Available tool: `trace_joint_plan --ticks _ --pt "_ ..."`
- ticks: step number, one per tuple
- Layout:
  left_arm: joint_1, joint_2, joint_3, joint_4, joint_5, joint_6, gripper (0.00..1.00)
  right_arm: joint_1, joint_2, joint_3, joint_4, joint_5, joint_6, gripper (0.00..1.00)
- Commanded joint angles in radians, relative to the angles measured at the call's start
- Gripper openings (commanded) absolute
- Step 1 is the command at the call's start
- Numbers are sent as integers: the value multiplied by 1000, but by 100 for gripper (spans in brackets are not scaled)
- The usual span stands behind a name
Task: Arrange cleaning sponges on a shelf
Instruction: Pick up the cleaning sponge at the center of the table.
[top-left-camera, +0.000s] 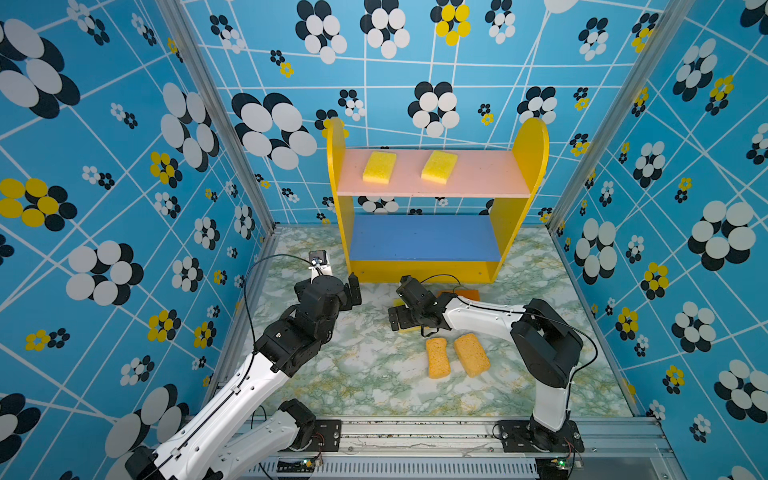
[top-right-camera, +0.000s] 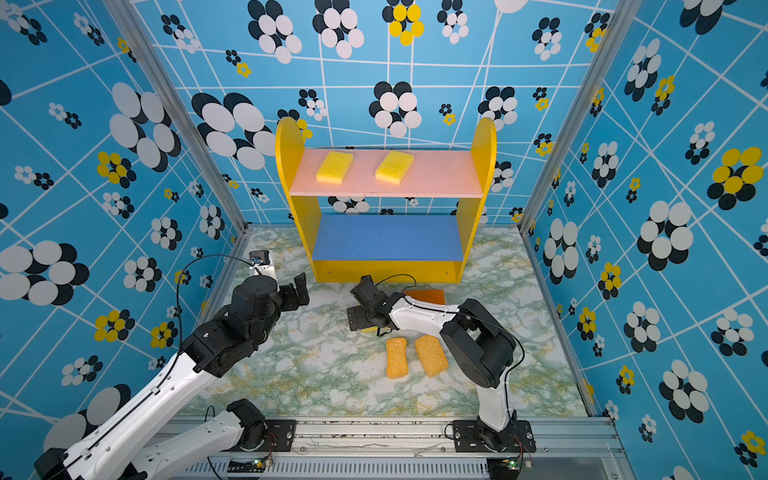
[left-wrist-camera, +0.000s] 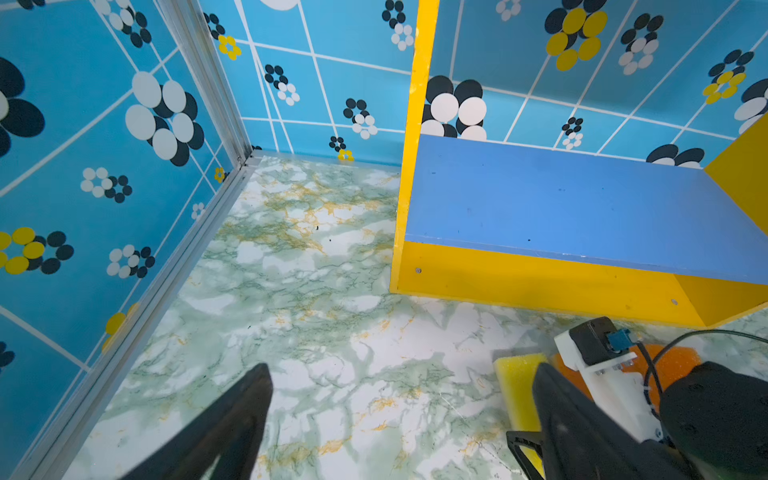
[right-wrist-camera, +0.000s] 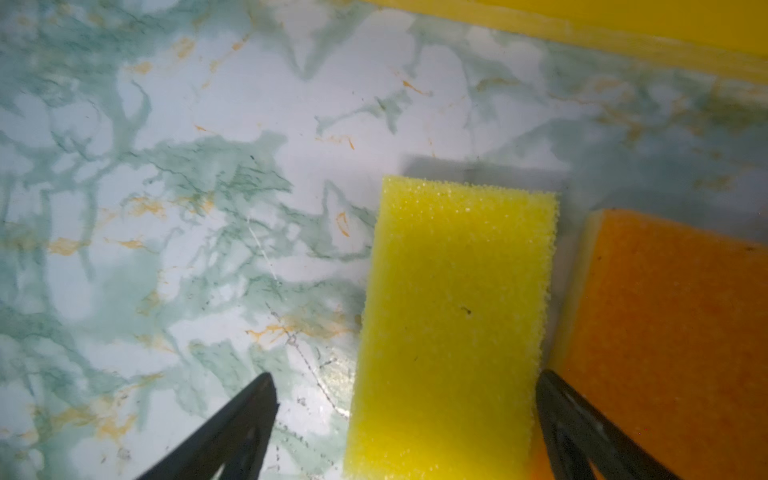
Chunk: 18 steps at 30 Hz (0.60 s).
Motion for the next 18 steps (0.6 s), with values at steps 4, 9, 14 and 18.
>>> trace_joint_plan --ticks 4,9,14,18 --pt "22 -4 -21 -14 43 -29 99 21 27 12 -67 71 22 99" --pt "29 8 -27 -16 57 -32 99 47 39 -6 -73 95 38 99" --pt "35 21 -29 -9 73 -37 99 76 65 4 -106 139 61 97" --pt "38 35 -23 -4 80 -37 99 83 75 -6 -99 145 77 94"
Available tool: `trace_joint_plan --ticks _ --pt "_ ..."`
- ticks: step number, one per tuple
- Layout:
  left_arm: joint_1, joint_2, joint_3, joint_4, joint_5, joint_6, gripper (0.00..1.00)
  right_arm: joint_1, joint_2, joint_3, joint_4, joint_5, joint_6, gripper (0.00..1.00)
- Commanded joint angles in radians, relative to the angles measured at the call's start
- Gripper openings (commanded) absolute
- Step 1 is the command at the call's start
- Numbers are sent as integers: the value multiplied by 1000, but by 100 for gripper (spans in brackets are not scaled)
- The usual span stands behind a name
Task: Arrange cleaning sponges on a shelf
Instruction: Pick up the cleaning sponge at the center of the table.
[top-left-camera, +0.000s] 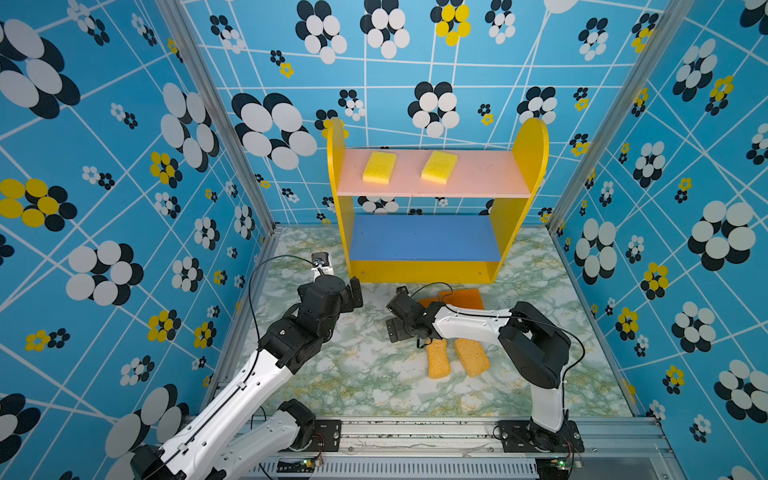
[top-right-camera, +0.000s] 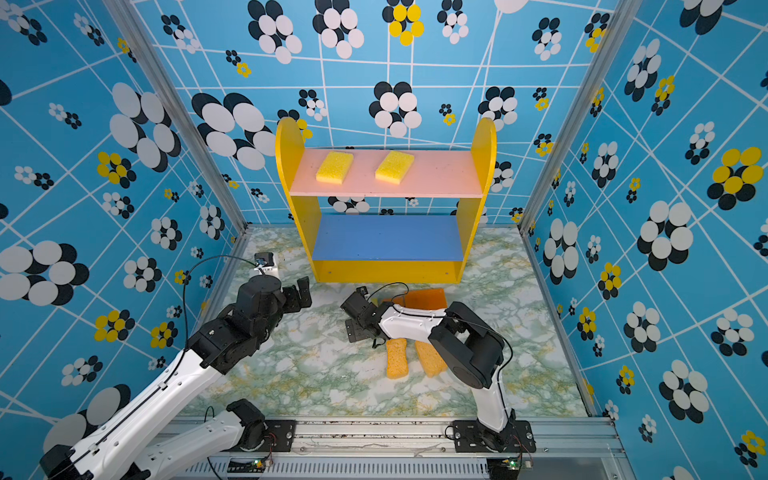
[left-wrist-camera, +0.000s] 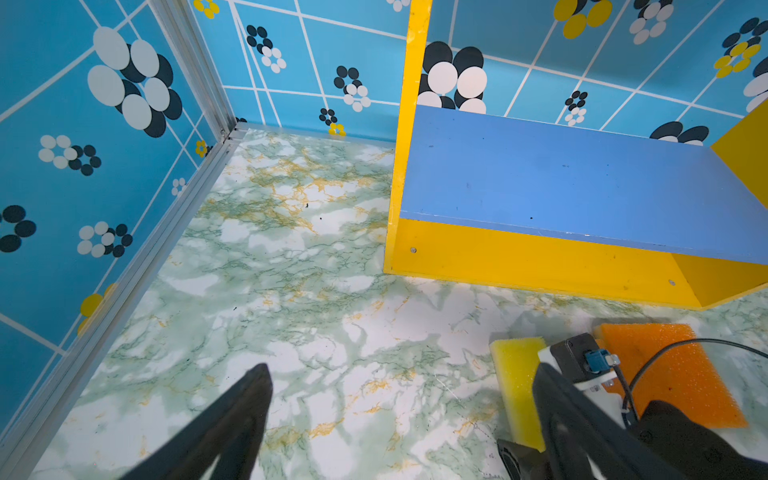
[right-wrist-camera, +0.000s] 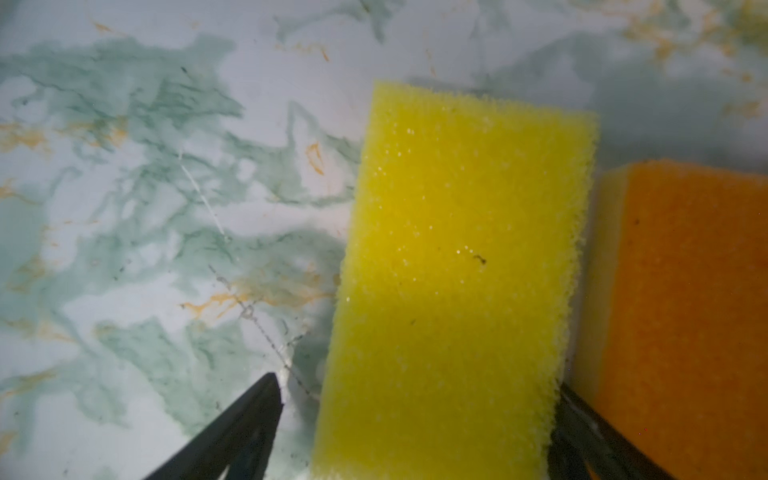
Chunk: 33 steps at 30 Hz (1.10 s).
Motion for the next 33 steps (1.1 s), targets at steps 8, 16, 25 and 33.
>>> trace_joint_plan --ticks 8,16,25,33 --pt "17 26 -5 3 23 -14 99 8 -17 -55 -32 61 43 83" --pt "20 23 -8 7 32 -20 99 7 -50 -63 -9 53 28 63" --pt "20 18 -16 9 36 -30 99 7 -87 -34 -26 59 1 57" --pt "22 27 -18 16 37 -28 99 6 -142 10 -79 58 -34 56"
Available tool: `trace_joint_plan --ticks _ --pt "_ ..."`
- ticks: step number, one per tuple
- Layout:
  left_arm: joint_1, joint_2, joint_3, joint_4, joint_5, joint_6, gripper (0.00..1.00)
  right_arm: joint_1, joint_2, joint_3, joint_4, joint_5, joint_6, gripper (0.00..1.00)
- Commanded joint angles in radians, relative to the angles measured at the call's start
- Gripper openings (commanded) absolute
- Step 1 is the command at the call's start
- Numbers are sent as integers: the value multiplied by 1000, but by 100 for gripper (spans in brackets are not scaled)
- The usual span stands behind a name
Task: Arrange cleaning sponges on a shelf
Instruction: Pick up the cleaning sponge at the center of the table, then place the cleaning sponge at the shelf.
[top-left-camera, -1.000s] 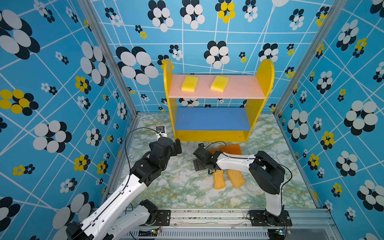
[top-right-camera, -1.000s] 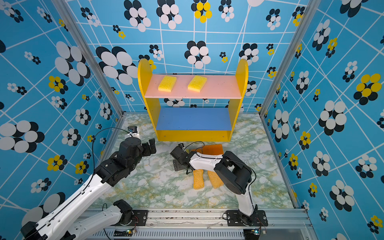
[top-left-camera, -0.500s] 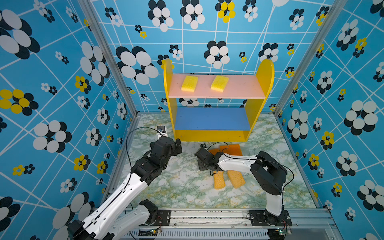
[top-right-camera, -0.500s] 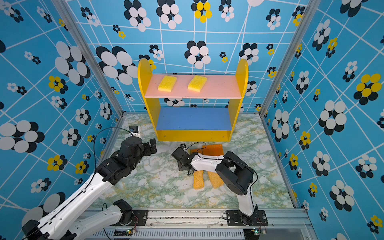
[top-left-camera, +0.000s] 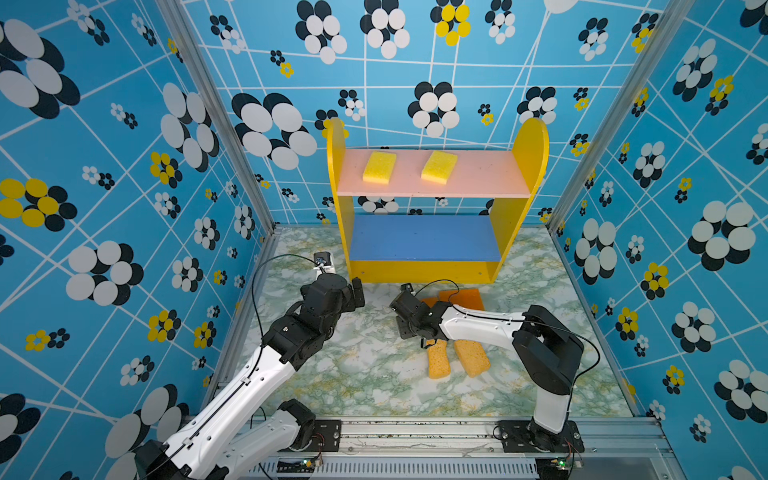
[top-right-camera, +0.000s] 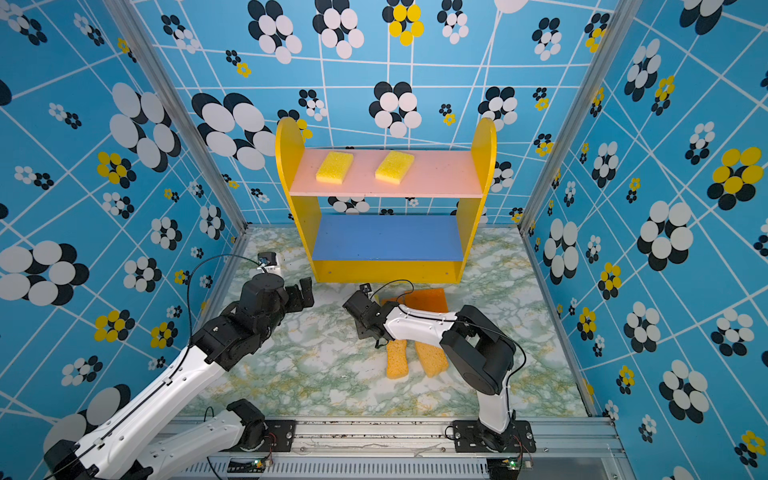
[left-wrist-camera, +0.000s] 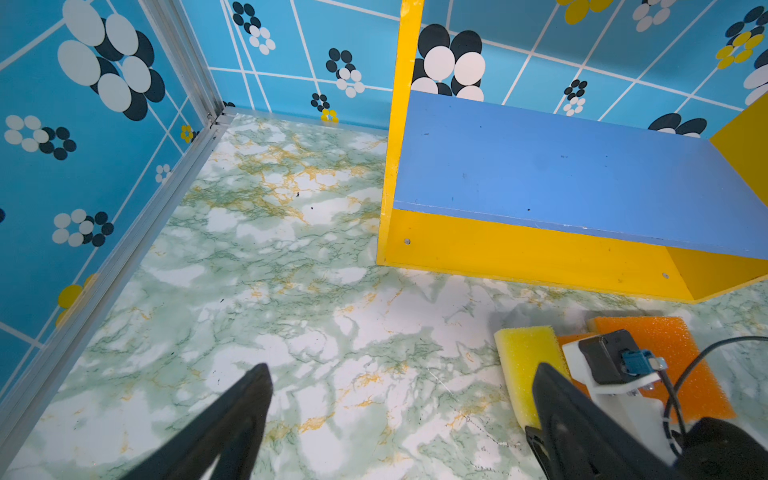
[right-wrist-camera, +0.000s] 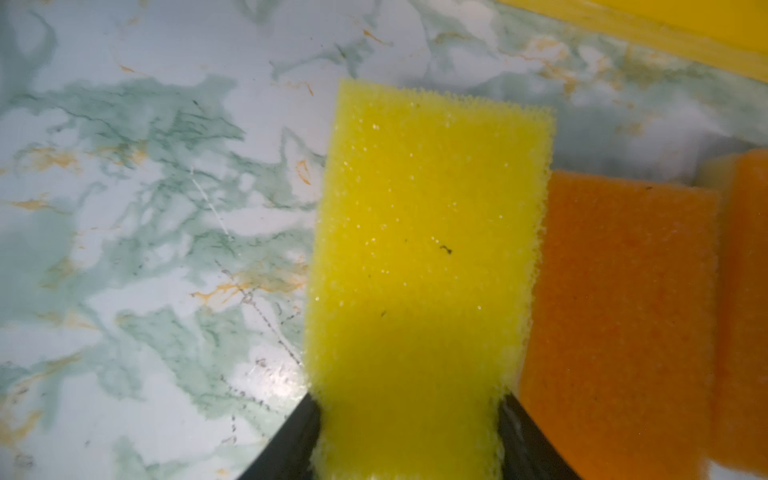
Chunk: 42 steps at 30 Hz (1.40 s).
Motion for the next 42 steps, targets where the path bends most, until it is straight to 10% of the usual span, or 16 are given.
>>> trace_joint_plan --ticks 1,42 --pt "10 5 -18 17 3 -9 99 4 -55 36 -51 1 -34 56" --pt "20 87 9 44 41 1 99 -78 -507 363 -392 99 -298 55"
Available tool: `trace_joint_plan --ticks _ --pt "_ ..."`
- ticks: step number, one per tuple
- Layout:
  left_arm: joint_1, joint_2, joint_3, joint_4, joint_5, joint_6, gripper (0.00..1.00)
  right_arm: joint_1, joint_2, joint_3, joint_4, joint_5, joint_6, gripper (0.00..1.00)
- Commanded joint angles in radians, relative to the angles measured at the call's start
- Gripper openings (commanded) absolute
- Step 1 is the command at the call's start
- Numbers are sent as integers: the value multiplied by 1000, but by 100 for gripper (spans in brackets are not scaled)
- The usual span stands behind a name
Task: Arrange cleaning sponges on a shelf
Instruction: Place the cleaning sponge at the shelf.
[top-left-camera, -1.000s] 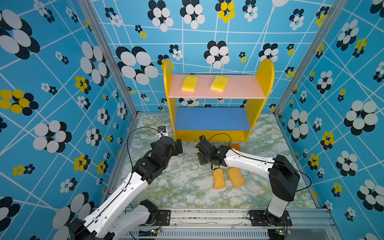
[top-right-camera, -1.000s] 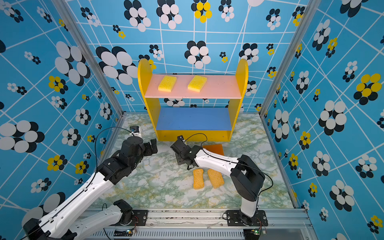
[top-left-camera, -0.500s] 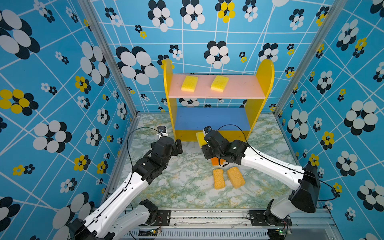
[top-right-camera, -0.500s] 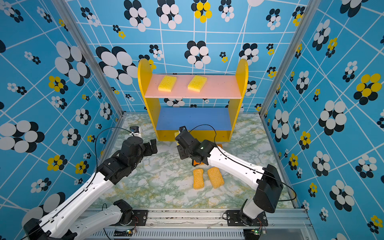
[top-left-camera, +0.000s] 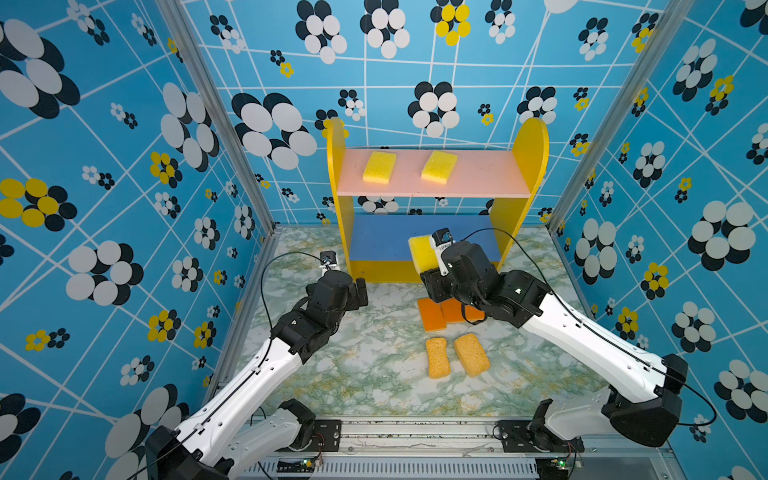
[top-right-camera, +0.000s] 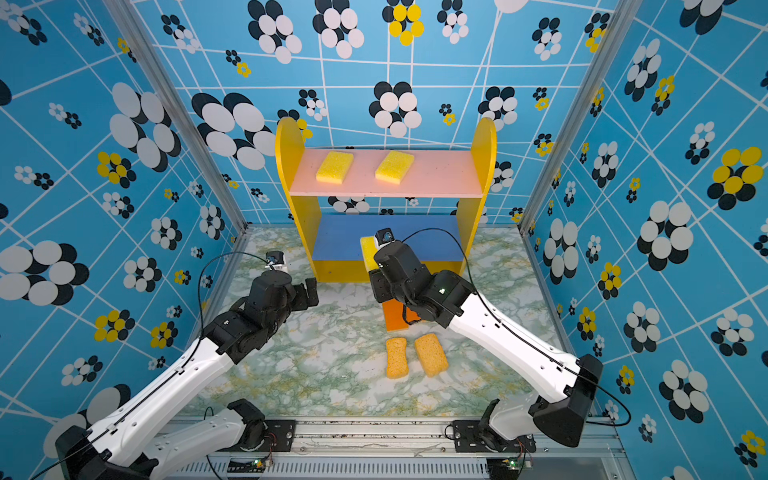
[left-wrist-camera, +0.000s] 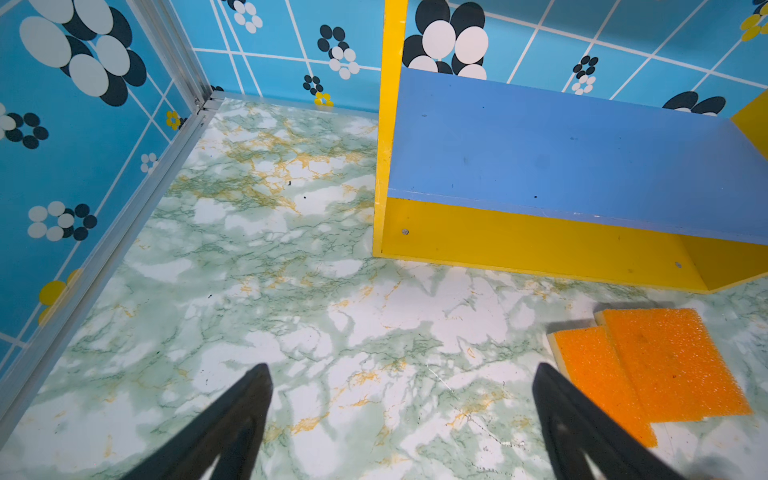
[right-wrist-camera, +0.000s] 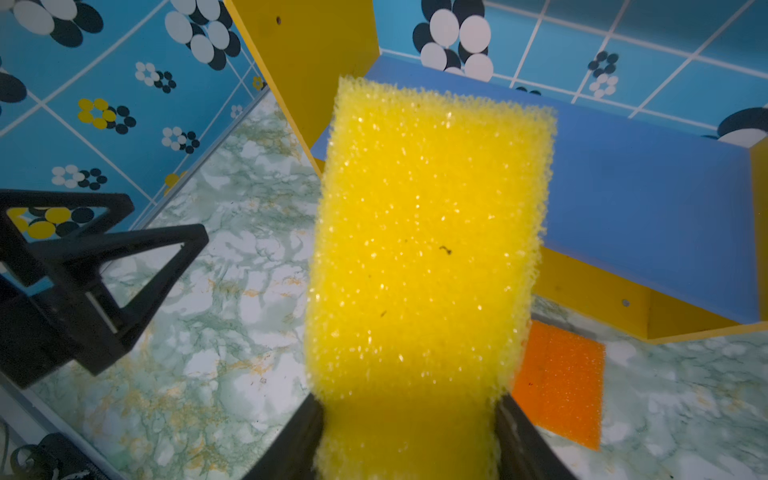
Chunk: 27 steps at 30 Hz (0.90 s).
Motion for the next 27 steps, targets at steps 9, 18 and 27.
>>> trace_joint_plan --ticks 9,18,27 --pt "7 40 31 28 29 3 99 -126 -9 268 -64 93 -160 55" --pt "7 36 27 29 38 8 99 -272 119 541 -130 94 -217 55" --pt "7 21 22 38 42 -2 99 -383 340 859 -219 121 -258 56"
